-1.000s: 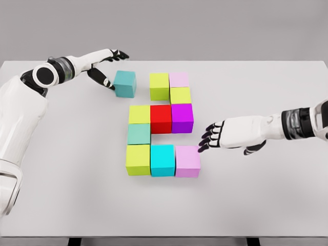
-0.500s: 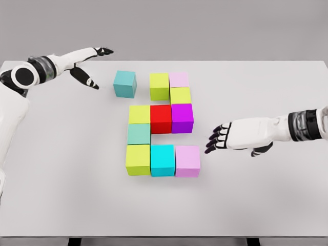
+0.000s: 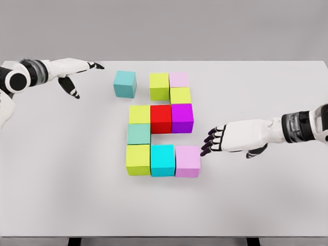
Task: Assemble the squares on the desktop into the number 2
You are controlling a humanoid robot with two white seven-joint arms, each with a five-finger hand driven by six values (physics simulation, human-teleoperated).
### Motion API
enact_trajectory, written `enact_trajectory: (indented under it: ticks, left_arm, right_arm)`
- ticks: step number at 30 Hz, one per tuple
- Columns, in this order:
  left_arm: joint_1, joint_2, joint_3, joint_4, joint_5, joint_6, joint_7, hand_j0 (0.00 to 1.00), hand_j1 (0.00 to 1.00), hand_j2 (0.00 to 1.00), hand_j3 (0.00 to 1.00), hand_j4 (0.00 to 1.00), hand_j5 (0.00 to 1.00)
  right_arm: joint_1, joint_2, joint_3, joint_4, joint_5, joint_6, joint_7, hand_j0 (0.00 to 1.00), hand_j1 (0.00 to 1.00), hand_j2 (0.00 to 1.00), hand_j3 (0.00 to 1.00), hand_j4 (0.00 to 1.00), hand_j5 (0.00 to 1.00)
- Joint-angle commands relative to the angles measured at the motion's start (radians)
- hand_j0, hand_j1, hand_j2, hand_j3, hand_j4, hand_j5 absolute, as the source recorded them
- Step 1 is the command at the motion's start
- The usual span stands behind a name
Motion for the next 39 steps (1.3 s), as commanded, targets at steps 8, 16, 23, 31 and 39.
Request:
enact_trajectory:
  ticks: [8,16,23,31,39]
  left_arm:
    - [-0.005,-0.023,-0.06,0.006,-0.078,-0.004,0.0,1.0,1.0,1.0,1.0,1.0,1.0]
    - [0.0,-0.018,-0.095,-0.001,-0.074,-0.034,0.0,1.0,1.0,1.0,1.0,1.0,1.0]
    - [-0.012,-0.017,-0.103,-0.001,-0.074,-0.105,0.0,1.0,1.0,1.0,1.0,1.0,1.0]
    - [-0.012,-0.009,-0.112,-0.001,-0.075,-0.104,0.0,1.0,1.0,1.0,1.0,1.0,1.0]
    - [-0.02,-0.003,-0.117,-0.004,-0.074,-0.134,0.0,1.0,1.0,1.0,1.0,1.0,1.0]
  right_arm:
    - [-0.002,0.01,-0.002,-0.004,-0.005,0.002,0.0,1.0,1.0,1.0,1.0,1.0,1.0]
    - [-0.005,-0.034,-0.069,0.071,-0.009,0.002,0.0,1.0,1.0,1.0,1.0,1.0,1.0]
    - [0.336,-0.241,-0.486,0.061,-0.403,0.002,0.0,1.0,1.0,1.0,1.0,1.0,1.0]
    - [0.535,-0.257,-0.552,0.141,-0.514,0.002,0.0,1.0,1.0,1.0,1.0,1.0,1.0]
    - [0.588,-0.048,-0.698,0.196,-0.502,0.002,0.0,1.0,1.0,1.0,1.0,1.0,1.0]
